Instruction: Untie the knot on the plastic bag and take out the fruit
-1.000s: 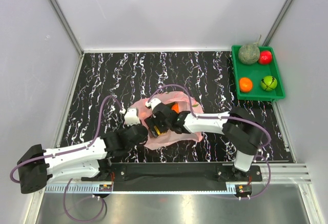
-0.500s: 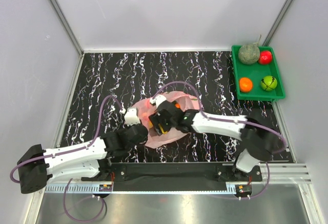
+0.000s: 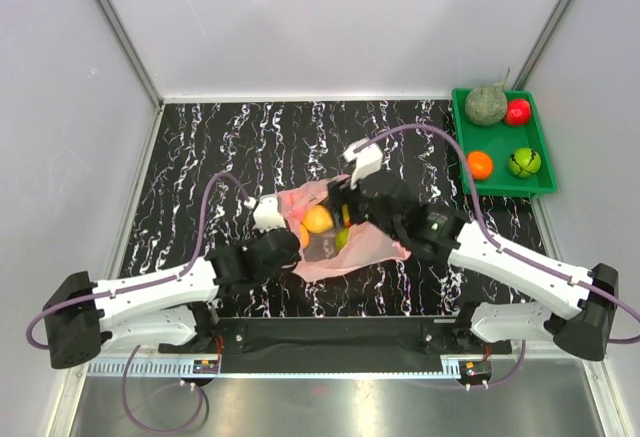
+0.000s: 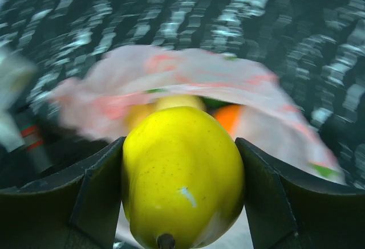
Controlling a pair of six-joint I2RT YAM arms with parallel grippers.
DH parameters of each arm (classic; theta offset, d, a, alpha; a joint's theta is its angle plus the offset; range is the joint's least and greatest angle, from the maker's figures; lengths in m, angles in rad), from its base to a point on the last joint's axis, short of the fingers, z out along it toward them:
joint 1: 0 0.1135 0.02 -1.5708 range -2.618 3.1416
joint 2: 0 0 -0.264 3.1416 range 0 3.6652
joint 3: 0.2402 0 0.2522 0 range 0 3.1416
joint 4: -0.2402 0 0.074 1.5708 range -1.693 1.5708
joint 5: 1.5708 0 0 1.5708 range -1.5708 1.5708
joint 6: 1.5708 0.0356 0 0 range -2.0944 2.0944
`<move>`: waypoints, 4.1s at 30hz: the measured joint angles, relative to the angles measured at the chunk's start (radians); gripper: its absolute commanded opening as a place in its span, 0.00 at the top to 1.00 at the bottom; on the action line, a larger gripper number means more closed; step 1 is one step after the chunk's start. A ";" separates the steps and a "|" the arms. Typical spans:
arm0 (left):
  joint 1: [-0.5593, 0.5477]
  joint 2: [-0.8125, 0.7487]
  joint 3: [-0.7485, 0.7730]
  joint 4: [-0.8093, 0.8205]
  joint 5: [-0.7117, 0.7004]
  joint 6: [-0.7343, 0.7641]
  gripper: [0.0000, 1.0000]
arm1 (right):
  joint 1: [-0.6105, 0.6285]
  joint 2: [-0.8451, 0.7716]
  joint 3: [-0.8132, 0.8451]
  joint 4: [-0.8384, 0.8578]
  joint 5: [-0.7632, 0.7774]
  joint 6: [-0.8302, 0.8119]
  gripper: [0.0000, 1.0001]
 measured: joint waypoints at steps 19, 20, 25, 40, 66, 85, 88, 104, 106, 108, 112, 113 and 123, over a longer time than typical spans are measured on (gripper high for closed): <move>-0.003 0.068 -0.055 0.351 0.185 0.001 1.00 | -1.073 0.544 0.443 -0.168 0.116 0.167 0.57; -0.005 0.070 -0.055 0.358 0.193 0.000 1.00 | -1.092 0.584 0.468 -0.171 0.118 0.168 0.44; -0.005 0.068 -0.056 0.381 0.206 0.003 1.00 | -1.113 0.741 0.635 -0.206 0.120 0.149 0.00; -0.011 0.037 -0.135 0.392 0.224 0.024 1.00 | -1.042 0.193 0.317 -0.137 -0.307 0.090 0.00; -0.041 -0.026 -0.161 0.362 0.193 -0.008 1.00 | -0.271 0.138 0.014 -0.171 -0.545 -0.016 0.49; -0.048 -0.064 -0.193 0.246 0.126 -0.103 1.00 | -0.202 0.337 -0.164 -0.008 -0.289 -0.042 0.29; -0.050 -0.037 -0.193 0.259 0.126 -0.103 1.00 | -0.200 0.299 -0.180 -0.072 -0.181 -0.009 0.25; -0.057 0.066 -0.135 0.274 0.133 -0.090 1.00 | -0.152 0.370 -0.036 -0.423 0.134 0.212 0.00; -0.057 0.066 -0.135 0.285 0.133 -0.089 1.00 | -0.149 0.370 -0.038 -0.459 0.130 0.249 0.00; -0.057 0.071 -0.131 0.290 0.133 -0.088 1.00 | -0.147 0.373 -0.042 -0.485 0.124 0.285 0.00; -0.057 0.092 -0.109 0.294 0.133 -0.084 1.00 | -0.145 0.424 -0.047 -0.519 0.105 0.342 0.00; -0.057 0.095 -0.106 0.295 0.133 -0.084 1.00 | -0.143 0.448 -0.051 -0.519 0.091 0.355 0.00; -0.057 0.084 -0.094 0.292 0.119 -0.082 1.00 | -0.122 0.471 -0.104 -0.497 0.039 0.422 0.90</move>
